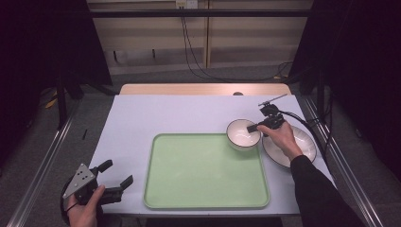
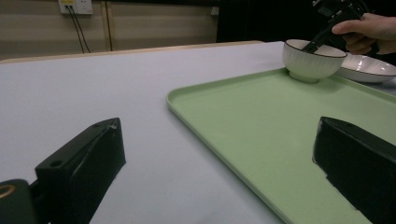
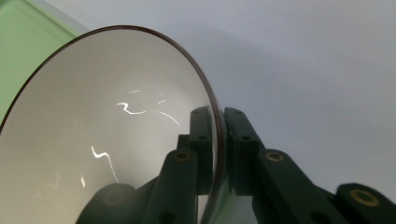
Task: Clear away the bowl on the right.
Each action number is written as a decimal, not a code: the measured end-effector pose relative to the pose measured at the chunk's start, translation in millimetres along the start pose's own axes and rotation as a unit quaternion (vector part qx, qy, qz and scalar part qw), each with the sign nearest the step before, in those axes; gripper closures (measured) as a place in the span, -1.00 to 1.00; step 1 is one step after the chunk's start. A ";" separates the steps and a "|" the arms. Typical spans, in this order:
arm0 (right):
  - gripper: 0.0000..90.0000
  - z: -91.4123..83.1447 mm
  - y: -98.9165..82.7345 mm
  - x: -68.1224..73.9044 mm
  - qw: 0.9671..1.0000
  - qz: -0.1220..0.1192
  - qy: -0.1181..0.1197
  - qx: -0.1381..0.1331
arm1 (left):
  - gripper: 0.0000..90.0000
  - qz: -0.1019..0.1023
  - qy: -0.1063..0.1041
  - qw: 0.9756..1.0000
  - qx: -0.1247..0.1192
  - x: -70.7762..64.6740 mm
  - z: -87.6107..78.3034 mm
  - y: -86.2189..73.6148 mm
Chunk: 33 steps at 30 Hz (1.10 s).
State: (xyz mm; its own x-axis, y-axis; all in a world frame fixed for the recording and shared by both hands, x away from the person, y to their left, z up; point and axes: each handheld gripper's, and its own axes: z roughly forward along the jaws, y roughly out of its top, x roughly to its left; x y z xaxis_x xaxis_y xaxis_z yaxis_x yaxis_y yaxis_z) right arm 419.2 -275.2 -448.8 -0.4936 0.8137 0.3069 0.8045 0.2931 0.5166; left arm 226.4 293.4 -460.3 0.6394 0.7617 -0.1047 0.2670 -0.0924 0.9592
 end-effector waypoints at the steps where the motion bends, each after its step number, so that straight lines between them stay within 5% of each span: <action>1: 0.85 0.0 0.0 0.0 1.000 0.000 0.000 0.000 | -0.95 0.000 0.002 1.000 0.000 -0.2 -0.1 0.0; 18: 0.84 0.3 -3.8 3.5 1.000 -0.012 -0.011 -0.009 | -0.96 0.000 0.000 1.000 -0.001 -0.2 0.3 0.5; 23: 0.66 -0.1 -4.8 3.6 1.000 -0.020 -0.008 -0.015 | -0.96 0.001 -0.002 1.000 0.000 0.0 0.8 0.5; 33: -0.01 -1.2 -4.7 4.5 0.999 -0.024 -0.015 -0.021 | -0.95 -0.001 -0.001 1.000 0.001 0.4 1.2 0.1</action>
State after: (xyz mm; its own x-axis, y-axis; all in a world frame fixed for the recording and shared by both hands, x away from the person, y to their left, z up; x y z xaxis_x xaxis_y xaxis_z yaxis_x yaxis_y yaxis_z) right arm 412.7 -273.6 -448.9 -0.5206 0.8142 0.2571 0.7649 0.3109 0.5642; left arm 227.5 293.0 -460.6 0.6404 0.7604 -0.1079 0.2705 -0.0919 0.9583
